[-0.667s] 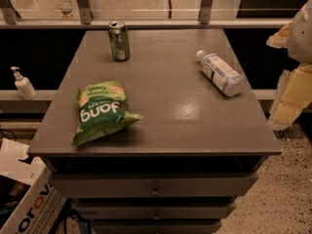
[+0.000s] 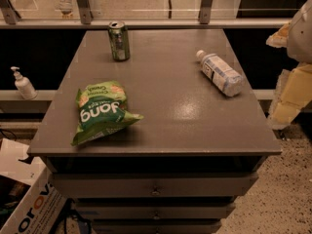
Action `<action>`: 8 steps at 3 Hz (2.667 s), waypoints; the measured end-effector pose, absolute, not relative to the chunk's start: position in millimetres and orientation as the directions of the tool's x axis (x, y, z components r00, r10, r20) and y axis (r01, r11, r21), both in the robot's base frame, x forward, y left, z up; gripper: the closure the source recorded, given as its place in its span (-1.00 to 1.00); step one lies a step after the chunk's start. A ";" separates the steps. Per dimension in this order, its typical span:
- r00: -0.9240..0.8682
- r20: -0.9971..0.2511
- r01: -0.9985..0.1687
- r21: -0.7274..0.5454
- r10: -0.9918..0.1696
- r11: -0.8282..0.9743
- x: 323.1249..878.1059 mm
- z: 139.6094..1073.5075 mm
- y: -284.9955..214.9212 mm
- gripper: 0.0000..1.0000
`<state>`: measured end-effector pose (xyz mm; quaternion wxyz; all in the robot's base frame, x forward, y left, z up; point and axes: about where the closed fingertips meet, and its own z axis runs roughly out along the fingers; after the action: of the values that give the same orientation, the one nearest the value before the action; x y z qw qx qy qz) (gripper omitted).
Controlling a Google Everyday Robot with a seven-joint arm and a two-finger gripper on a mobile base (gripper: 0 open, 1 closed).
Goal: Place blue plastic bottle upright
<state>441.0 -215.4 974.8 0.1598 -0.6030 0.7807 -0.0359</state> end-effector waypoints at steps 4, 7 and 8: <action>0.004 -0.121 -0.900 -0.434 -0.993 0.049 536.1 920.0 -143.5 -1.00; -0.258 -0.238 -0.843 -0.418 -0.936 0.338 606.9 950.6 -173.3 -1.00; -0.258 -0.238 -0.843 -0.418 -0.936 0.338 606.9 950.6 -173.2 -1.00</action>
Offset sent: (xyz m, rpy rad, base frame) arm 0.0947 0.0729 -0.0632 -0.0411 -0.1235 0.1416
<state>606.9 -173.2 950.6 0.2259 -0.5659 0.7862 -0.1032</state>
